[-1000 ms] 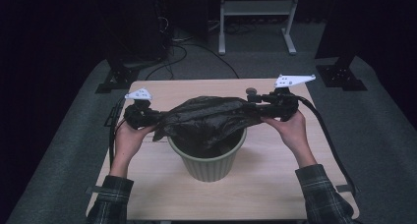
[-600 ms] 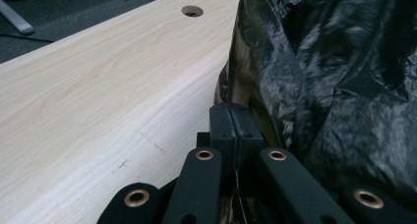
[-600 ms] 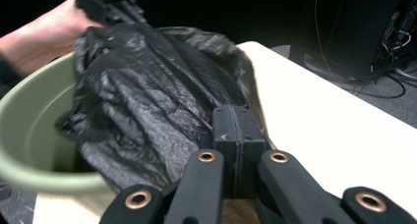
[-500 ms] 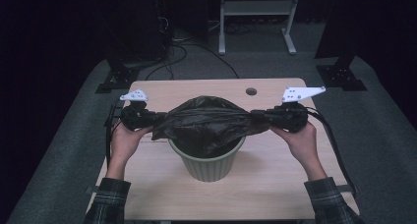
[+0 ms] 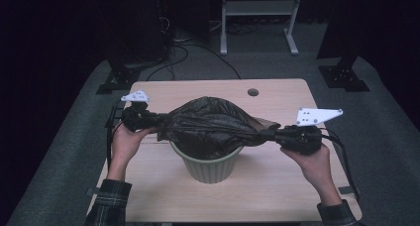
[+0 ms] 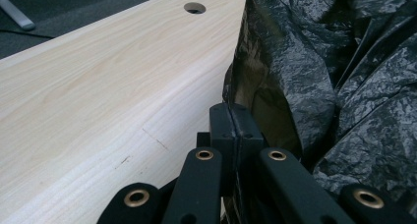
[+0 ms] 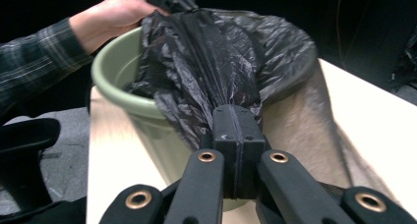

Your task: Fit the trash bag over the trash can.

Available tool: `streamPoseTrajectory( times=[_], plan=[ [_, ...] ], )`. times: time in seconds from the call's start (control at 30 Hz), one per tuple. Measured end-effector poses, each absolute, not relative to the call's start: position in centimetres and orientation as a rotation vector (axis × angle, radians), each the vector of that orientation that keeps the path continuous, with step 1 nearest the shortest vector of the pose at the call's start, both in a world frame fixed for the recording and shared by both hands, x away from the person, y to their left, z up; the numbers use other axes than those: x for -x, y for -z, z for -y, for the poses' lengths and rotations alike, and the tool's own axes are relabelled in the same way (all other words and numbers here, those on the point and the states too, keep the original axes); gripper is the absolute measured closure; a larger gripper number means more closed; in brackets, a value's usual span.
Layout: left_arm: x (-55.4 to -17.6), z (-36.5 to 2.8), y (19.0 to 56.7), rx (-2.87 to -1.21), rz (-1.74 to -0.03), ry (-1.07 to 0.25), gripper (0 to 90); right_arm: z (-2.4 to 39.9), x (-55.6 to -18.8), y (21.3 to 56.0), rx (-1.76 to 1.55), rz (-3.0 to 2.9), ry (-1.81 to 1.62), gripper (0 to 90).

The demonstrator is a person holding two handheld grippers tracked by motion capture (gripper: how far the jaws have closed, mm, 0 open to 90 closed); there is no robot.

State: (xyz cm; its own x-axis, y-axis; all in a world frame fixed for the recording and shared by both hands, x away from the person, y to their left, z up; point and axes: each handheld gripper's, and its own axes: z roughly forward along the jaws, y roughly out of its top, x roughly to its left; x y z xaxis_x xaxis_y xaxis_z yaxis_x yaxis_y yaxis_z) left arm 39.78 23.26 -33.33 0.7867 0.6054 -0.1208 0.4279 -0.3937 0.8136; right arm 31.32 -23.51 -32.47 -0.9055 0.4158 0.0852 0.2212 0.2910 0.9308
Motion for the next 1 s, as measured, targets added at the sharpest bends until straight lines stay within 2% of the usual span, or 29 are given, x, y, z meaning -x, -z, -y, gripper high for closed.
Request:
streamPoseTrajectory(
  times=[0.6,1.0],
  plan=[
    [-39.6,-23.3,33.2,-2.046,-0.770,-0.243,89.7,21.4,-28.7,34.6,-0.506,-2.526,-1.696,89.9],
    [-39.5,-23.0,33.2,-2.053,-0.760,-0.237,89.7,19.3,-28.2,36.7,-0.473,-2.609,-1.708,89.9]
  ],
)
